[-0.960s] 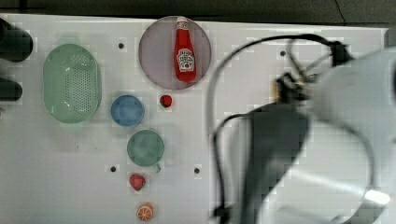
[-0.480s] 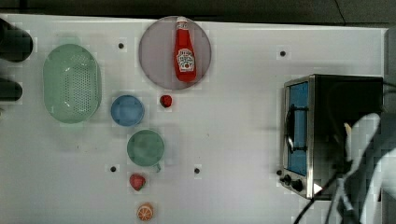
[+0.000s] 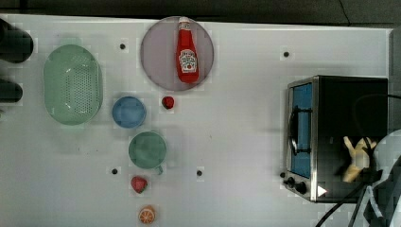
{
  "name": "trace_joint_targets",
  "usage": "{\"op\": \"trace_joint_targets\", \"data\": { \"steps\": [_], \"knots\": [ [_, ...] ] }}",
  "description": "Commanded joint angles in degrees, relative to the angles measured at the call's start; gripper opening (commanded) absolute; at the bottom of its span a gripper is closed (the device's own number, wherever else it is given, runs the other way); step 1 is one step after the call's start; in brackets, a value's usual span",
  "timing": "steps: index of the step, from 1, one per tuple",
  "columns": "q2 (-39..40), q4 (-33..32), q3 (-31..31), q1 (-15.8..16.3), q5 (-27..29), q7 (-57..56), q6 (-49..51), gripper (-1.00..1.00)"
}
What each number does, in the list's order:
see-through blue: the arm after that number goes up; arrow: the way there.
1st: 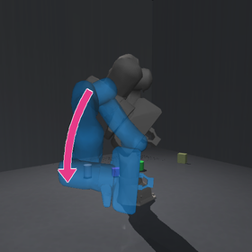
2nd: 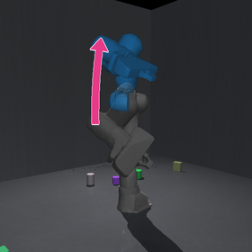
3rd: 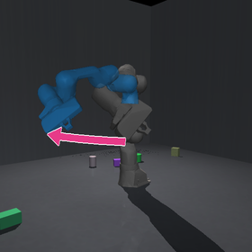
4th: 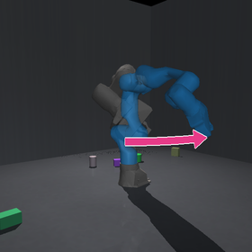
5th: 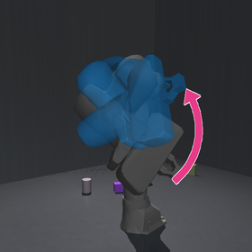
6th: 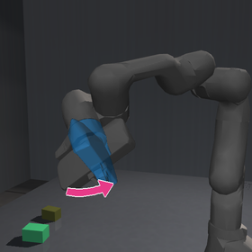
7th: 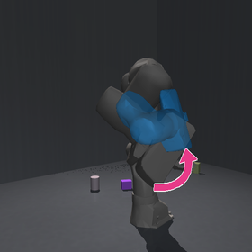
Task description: Pick banana from table and place on oven.
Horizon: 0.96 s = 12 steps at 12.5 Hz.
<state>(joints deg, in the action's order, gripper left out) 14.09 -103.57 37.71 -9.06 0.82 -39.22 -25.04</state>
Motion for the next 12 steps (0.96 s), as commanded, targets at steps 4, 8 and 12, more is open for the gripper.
{"op": "trace_joint_targets", "data": {
  "steps": [4, 8, 12],
  "knots": [
    [-2.1, 1.6, -4.6, 4.2, 0.0, -2.3, 1.7, 1.0],
    [-8.8, 4.3, -8.8, 7.7, -0.1, 8.3, 4.9, 1.0],
    [-18.4, 4.2, -16.2, 10.3, 0.0, 30.0, 23.3, 1.0]
  ]
}}
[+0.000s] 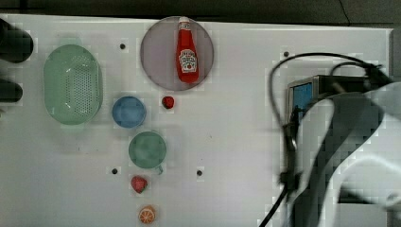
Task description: Pick banana from table and place on oven.
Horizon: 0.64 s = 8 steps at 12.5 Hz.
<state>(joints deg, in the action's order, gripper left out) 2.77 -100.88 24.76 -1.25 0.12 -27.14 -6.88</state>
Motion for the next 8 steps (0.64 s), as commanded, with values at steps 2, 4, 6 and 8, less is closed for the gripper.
{"op": "trace_joint_targets", "data": {
  "steps": [2, 4, 6, 8],
  "knots": [
    [-11.0, 1.3, -8.6, 2.9, 0.6, 28.5, 7.7, 1.0],
    [-13.7, 1.3, -14.1, 2.9, 0.5, 32.1, 7.8, 1.0],
    [-15.2, 1.2, -17.7, 2.9, -2.2, 32.5, 7.9, 1.0],
    [-15.8, 1.1, -19.8, 2.9, -3.4, 32.5, 9.5, 1.0]
  ]
}}
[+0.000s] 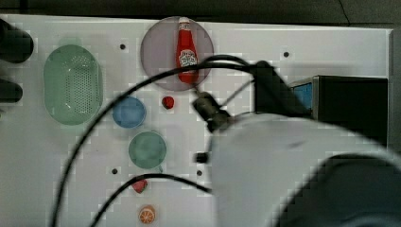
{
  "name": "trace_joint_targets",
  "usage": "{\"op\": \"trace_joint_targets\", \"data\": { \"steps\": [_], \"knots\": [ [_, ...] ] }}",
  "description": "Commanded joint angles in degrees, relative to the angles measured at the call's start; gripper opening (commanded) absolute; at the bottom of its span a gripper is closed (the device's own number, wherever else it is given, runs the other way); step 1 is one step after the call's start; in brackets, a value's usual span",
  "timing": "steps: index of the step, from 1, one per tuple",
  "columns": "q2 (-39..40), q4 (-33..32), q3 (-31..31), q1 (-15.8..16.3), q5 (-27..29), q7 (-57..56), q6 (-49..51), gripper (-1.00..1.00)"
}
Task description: Pick banana from table and place on oven.
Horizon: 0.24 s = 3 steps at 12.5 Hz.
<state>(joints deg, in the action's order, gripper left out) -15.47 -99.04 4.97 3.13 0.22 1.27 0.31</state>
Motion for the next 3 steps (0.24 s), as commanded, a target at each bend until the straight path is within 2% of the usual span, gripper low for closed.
{"op": "trace_joint_targets", "data": {
  "steps": [1, 3],
  "knots": [
    [2.3, -0.8, -0.6, -1.5, -3.5, 4.1, 2.8, 1.0],
    [2.2, -0.8, -0.9, -1.5, -3.5, 4.1, 2.8, 1.0]
  ]
}}
